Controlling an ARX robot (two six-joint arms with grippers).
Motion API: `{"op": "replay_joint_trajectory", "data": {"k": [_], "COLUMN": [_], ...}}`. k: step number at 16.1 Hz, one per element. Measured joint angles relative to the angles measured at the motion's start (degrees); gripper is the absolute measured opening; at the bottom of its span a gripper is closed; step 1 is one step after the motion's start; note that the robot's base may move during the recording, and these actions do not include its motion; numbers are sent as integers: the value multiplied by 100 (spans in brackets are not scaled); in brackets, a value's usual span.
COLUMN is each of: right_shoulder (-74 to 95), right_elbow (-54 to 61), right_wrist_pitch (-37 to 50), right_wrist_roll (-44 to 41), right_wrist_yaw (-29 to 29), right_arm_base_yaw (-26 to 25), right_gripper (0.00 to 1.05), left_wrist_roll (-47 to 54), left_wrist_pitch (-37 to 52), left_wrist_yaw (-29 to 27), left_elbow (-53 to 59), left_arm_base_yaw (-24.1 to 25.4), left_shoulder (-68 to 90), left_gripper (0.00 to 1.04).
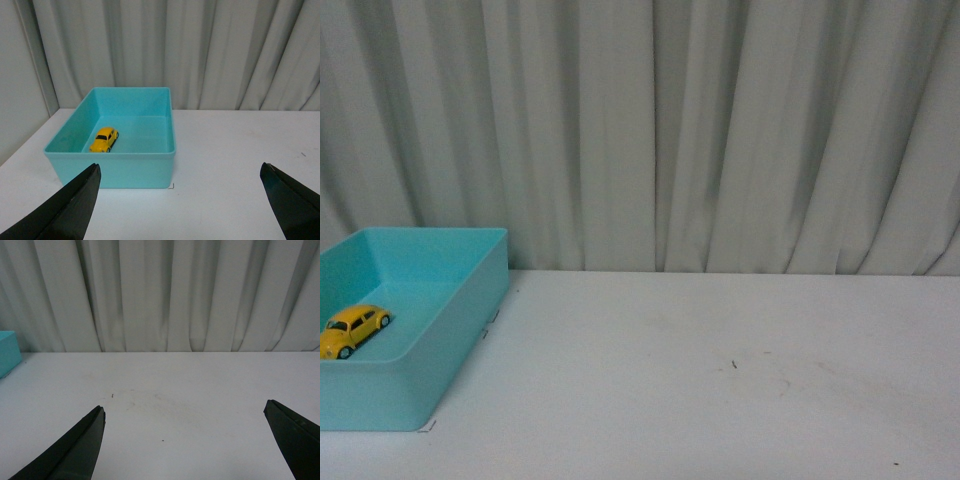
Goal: Wind up and store yellow beetle toy
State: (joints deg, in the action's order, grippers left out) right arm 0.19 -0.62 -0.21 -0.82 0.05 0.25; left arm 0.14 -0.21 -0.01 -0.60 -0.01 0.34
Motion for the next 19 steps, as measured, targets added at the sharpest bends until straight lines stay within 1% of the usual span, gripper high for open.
{"op": "replay_joint_trajectory", "data": {"k": [19], "right_shoulder": [0], "right_elbow": [0], "right_wrist_pitch": [-7], "right_wrist_roll": [4], "right_wrist_yaw": [-4], "right_arm_base_yaw": [0], "right_gripper": [98], "left_wrist_roll": [-9], "left_wrist_pitch": [-2], "left_wrist_yaw": [2], "left_elbow": [0], "left_arm_base_yaw": [0], "left_shoulder": [0], "left_gripper": [98]}}
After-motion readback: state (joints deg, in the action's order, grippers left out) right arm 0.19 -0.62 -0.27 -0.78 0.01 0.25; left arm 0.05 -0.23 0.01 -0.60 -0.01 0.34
